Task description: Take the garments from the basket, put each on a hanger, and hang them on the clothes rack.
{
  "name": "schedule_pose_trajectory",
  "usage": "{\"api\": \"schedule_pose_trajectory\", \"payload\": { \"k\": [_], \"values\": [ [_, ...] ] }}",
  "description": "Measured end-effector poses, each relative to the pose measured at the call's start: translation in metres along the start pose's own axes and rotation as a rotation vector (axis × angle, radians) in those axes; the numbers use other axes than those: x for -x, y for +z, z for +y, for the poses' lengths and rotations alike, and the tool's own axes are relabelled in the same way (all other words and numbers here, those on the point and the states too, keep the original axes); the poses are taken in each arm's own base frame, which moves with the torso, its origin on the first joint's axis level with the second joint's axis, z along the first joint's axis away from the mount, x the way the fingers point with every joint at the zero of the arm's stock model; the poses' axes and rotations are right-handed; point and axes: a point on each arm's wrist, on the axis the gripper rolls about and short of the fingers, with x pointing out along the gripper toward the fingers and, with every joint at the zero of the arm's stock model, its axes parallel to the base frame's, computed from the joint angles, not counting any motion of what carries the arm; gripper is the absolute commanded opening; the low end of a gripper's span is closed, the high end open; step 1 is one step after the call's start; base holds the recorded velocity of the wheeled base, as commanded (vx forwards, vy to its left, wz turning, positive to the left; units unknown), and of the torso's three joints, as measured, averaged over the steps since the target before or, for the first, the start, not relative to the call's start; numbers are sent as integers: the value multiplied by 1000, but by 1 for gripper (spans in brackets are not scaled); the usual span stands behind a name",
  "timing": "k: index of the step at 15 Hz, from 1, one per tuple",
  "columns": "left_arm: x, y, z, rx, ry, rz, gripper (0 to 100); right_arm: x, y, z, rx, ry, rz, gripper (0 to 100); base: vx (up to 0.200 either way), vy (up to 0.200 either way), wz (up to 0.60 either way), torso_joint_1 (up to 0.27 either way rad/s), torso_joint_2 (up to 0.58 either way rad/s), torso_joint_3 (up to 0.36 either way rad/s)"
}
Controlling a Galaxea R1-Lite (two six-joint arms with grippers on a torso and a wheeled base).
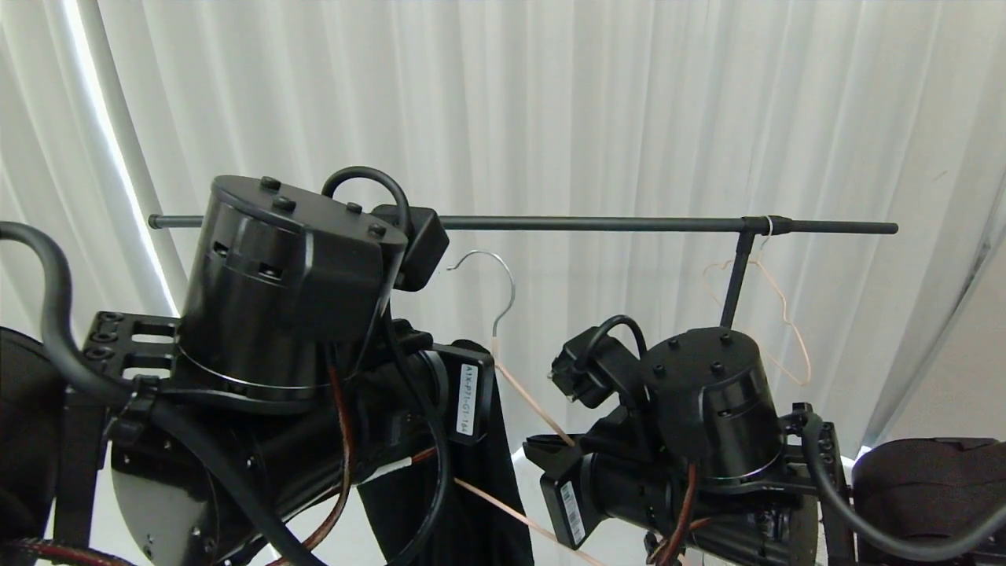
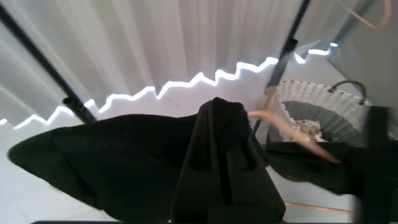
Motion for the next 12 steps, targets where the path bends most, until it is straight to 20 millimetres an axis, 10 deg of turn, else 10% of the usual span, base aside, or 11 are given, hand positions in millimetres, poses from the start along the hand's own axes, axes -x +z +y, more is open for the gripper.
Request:
{"api": "schedule_pose_trajectory", "payload": {
  "k": [8, 9, 12],
  "values": [
    [4, -1, -8, -16, 12, -17, 0, -7, 1, -11, -45, -82, -8, 0, 0, 0, 0, 0, 0, 0],
    [4, 1, -9, -8, 8, -32, 100, -7, 2, -13, -48, -89, -12, 0, 0, 0, 0, 0, 0, 0],
    [3, 4, -9, 19, 17, -86, 100, -5, 3, -16, -52, -135, -27, 0, 0, 0, 0, 0, 0, 0]
  ]
}}
